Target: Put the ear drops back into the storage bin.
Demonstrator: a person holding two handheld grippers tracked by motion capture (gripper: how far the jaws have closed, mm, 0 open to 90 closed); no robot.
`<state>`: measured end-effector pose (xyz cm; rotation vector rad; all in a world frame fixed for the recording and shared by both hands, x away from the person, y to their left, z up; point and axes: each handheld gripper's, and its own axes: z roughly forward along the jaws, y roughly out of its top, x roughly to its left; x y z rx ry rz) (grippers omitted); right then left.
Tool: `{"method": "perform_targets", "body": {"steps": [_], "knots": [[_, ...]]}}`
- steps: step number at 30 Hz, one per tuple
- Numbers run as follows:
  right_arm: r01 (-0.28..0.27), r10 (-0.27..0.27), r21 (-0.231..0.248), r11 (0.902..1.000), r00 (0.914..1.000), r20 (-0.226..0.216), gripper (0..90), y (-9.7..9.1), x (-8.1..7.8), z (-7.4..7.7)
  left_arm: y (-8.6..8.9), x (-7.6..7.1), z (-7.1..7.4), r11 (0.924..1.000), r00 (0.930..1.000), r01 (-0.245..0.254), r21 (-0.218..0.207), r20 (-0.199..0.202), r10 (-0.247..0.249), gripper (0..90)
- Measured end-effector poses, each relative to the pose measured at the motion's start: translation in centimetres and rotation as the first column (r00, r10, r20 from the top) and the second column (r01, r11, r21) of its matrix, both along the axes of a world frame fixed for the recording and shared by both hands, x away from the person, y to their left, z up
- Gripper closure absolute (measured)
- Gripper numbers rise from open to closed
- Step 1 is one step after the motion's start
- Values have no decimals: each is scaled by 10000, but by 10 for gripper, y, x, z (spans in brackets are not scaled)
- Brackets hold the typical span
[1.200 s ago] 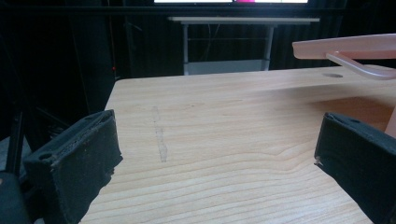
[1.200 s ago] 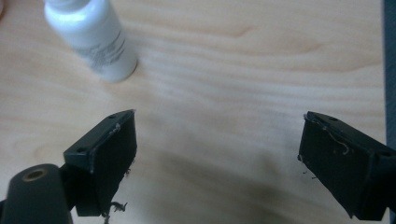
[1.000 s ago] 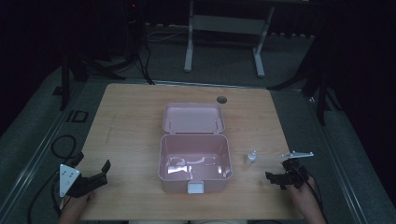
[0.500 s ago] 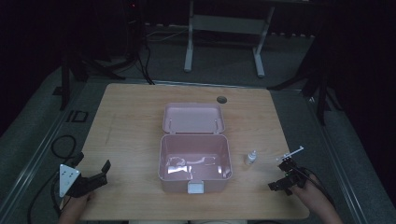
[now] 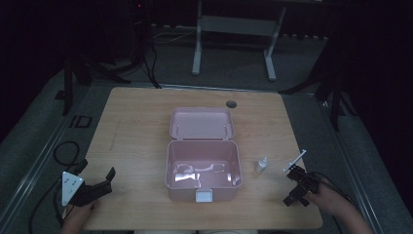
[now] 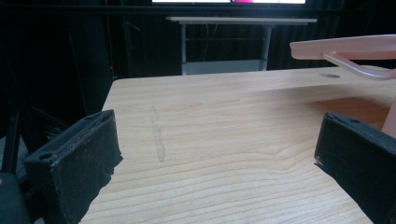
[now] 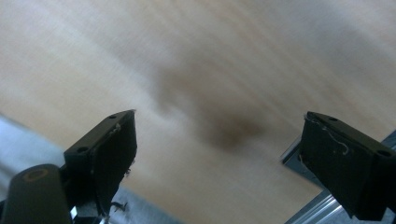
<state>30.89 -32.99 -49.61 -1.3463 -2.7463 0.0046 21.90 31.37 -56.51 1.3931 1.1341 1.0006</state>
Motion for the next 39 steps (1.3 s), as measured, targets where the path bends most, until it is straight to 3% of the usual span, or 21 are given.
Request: {"method": "perform_targets", "body": {"steps": [9, 19, 26, 31, 39], "knots": [[-185, 167, -264, 9995, 9978, -649, 111, -1, 4, 1, 0, 0, 0, 10000, 10000, 26, 4, -8, -26, 4], [-269, 260, -132, 9996, 9978, -618, 111, 4, 19, 5, 0, 0, 0, 10000, 10000, 34, -24, -10, -34, 4], [-372, 369, -130, 9992, 9991, -217, 111, 14, 29, 9, 0, 0, 0, 10000, 10000, 48, -32, -19, -48, 4], [-298, 296, -84, 9995, 9993, -216, 112, 26, 48, 11, 0, 0, 0, 10000, 10000, 71, -44, -28, -71, 4], [-329, 329, -110, 9994, 9995, -8, 132, 41, 63, 12, 1, 0, 0, 9999, 9999, 109, -55, -33, -109, 4]]}}
